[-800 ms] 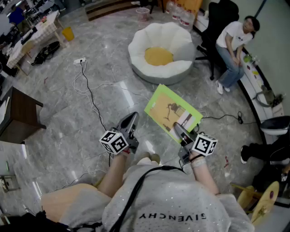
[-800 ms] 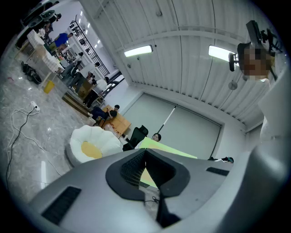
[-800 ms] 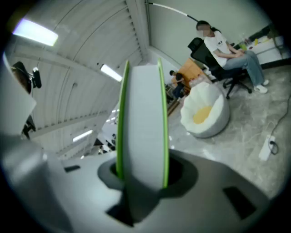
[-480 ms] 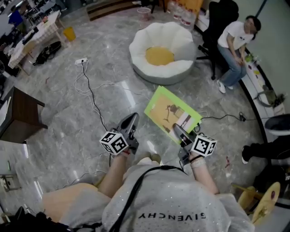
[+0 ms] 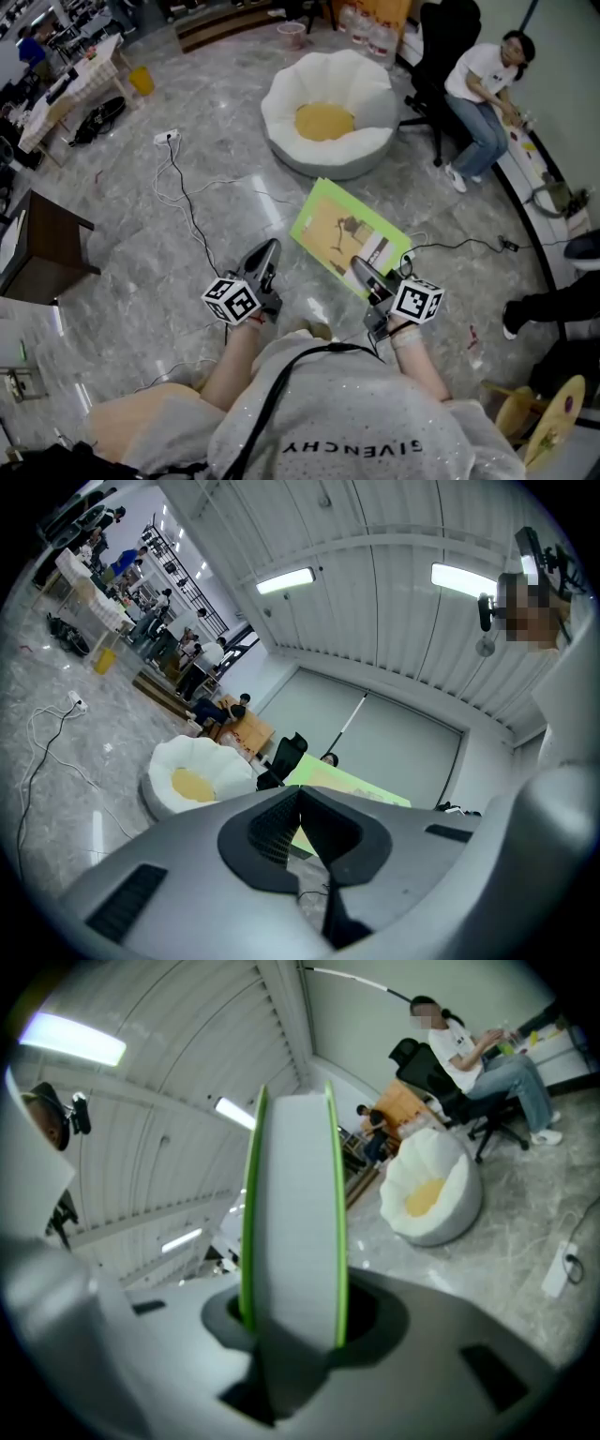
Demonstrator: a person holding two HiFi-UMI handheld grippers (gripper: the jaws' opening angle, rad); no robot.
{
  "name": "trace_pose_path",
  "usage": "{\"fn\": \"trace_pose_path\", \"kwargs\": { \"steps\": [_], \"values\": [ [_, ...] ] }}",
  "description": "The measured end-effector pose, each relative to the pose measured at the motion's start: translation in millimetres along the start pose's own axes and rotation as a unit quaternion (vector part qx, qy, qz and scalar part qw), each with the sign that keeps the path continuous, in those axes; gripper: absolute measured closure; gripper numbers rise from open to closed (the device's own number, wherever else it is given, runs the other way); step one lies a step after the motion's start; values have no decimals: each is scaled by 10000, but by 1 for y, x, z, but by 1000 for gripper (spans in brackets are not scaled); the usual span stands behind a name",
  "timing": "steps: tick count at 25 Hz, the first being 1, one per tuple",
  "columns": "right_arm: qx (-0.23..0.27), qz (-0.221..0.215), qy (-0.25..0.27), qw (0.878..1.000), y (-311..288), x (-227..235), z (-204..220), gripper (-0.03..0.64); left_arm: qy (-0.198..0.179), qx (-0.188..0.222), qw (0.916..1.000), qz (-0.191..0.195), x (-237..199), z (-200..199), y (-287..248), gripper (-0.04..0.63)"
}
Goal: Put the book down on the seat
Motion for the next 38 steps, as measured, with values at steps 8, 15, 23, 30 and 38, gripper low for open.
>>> {"fn": "trace_pose_path", "kwargs": {
  "steps": [8, 15, 23, 30, 38],
  "values": [
    [86, -149, -44, 9998, 18, 21, -16, 471, -70, 52, 9999, -65, 16, 17, -19, 573],
    [128, -187, -204, 9995, 6, 34, -32, 471, -101, 85, 9999, -58, -1, 12, -39, 573],
    [98, -2, -336, 9994, -46, 57, -67, 471, 100, 25, 9999, -51, -61, -9, -82, 574],
    [174, 151, -330, 9992, -113, 70, -116, 471, 30, -165, 9998, 55, -123, -52, -133, 574],
    [188, 188, -458, 9986, -187, 75, -151, 471, -13, -276, 9995, 170, -187, -92, -175, 574]
  ]
}}
Point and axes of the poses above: the fingertips, and each gripper's own axes: y backward along the fingers, x to its right, z out of its underside, the point moved 2 cm from there along y, backward along the fingers, and after that the axes turned 12 degrees about z, right-handed, at the moved point
